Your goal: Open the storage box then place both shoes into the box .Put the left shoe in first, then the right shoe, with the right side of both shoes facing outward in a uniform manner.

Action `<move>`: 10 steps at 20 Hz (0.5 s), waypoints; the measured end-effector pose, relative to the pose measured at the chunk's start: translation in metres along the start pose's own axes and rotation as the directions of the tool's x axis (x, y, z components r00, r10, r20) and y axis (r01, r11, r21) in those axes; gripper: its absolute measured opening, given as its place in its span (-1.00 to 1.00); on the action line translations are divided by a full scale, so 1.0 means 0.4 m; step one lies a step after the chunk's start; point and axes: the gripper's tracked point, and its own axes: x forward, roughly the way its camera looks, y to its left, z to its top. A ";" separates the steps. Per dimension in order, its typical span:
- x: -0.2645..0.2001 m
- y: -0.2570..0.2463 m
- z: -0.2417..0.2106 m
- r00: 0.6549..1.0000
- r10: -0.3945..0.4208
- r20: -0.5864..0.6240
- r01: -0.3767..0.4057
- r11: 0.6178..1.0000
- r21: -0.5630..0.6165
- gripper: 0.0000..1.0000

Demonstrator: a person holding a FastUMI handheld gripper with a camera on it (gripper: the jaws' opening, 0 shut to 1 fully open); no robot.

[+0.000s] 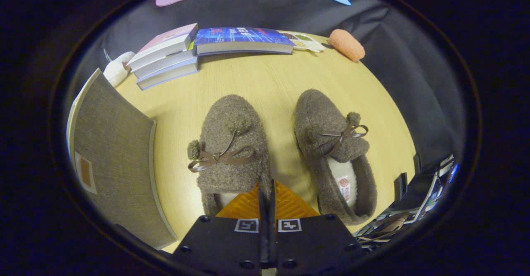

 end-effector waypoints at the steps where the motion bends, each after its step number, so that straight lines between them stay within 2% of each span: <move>1: -0.009 -0.003 0.000 0.999 -0.031 0.010 0.031 0.999 -0.011 -0.94; 4: -0.056 -0.015 0.026 0.988 -0.139 0.062 0.143 0.987 -0.078 -0.93; 7: -0.123 -0.050 0.073 0.954 -0.273 0.127 0.294 0.936 -0.193 -0.93; 10: -0.202 -0.051 0.129 0.923 -0.326 0.202 0.368 0.903 -0.222 -0.94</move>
